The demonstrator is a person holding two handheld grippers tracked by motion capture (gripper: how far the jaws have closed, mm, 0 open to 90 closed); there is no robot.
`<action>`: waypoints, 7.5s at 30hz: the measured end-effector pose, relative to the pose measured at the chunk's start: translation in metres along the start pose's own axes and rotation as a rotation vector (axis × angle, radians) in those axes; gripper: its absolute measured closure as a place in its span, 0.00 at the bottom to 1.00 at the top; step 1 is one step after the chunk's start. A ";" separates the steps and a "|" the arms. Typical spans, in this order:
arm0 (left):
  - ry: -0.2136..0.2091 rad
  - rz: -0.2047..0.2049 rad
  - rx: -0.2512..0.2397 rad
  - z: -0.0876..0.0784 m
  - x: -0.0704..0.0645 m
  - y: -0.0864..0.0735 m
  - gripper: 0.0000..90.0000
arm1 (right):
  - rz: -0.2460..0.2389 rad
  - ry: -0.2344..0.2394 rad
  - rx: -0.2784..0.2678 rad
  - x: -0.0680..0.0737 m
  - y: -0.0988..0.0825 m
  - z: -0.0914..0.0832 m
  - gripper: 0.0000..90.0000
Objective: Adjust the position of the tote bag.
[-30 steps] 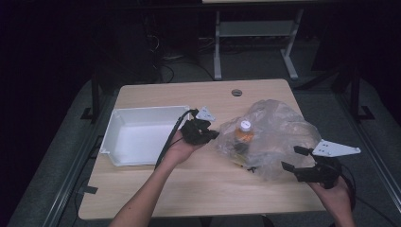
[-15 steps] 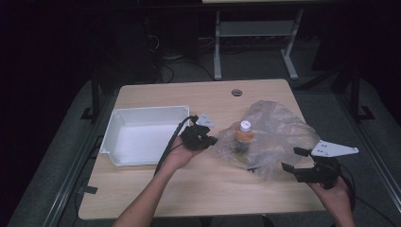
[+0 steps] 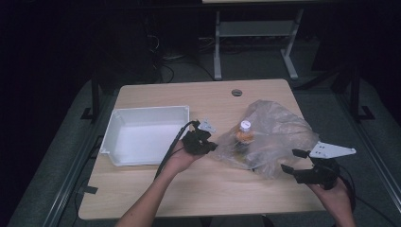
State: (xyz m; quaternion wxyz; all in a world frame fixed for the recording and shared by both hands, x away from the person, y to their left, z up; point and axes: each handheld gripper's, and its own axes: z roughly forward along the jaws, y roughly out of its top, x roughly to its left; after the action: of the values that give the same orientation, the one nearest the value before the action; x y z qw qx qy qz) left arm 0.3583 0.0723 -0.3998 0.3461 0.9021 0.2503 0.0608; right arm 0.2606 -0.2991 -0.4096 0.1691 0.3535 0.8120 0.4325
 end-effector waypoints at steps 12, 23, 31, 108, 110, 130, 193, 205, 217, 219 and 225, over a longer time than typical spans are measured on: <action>-0.003 0.002 -0.023 -0.008 0.001 0.000 0.87 | -0.006 0.000 -0.011 -0.001 0.000 -0.002 0.29; -0.051 -0.027 -0.095 -0.029 -0.001 0.003 0.60 | -0.003 0.001 -0.007 0.001 0.001 -0.001 0.29; -0.027 -0.006 -0.149 -0.056 -0.005 0.033 0.40 | -0.007 0.002 -0.005 0.001 0.002 -0.001 0.29; 0.068 0.005 0.024 0.000 0.003 0.014 1.00 | -0.024 0.064 -0.009 0.003 0.001 0.000 0.32; 0.061 -0.007 0.027 0.002 0.004 0.010 1.00 | -0.019 0.068 0.001 0.003 0.000 0.001 0.32; 0.064 -0.027 0.024 -0.002 0.007 -0.005 0.99 | -0.020 0.063 -0.004 0.003 0.001 -0.002 0.31; 0.029 -0.041 0.010 -0.009 0.008 -0.018 0.82 | -0.041 0.111 -0.039 0.009 0.013 -0.003 0.36; 0.029 -0.011 -0.045 -0.045 0.011 0.001 0.50 | -0.026 0.093 -0.075 0.005 0.013 -0.014 0.38; 0.040 0.077 -0.083 -0.052 -0.005 0.059 0.41 | -0.084 0.098 -0.086 0.010 0.014 -0.016 0.65; 0.046 0.102 -0.079 -0.047 -0.008 0.069 0.39 | -0.090 0.100 -0.087 0.010 0.015 -0.015 0.66; 0.022 0.110 -0.031 -0.025 -0.012 0.084 0.42 | -0.093 0.109 -0.087 0.010 0.015 -0.015 0.67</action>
State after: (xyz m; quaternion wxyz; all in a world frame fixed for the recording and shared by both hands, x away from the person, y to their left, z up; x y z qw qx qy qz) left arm 0.3753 0.0275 -0.3256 0.3536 0.9082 0.2032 0.0934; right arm 0.2516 -0.2953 -0.3885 0.1597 0.2834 0.8160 0.4778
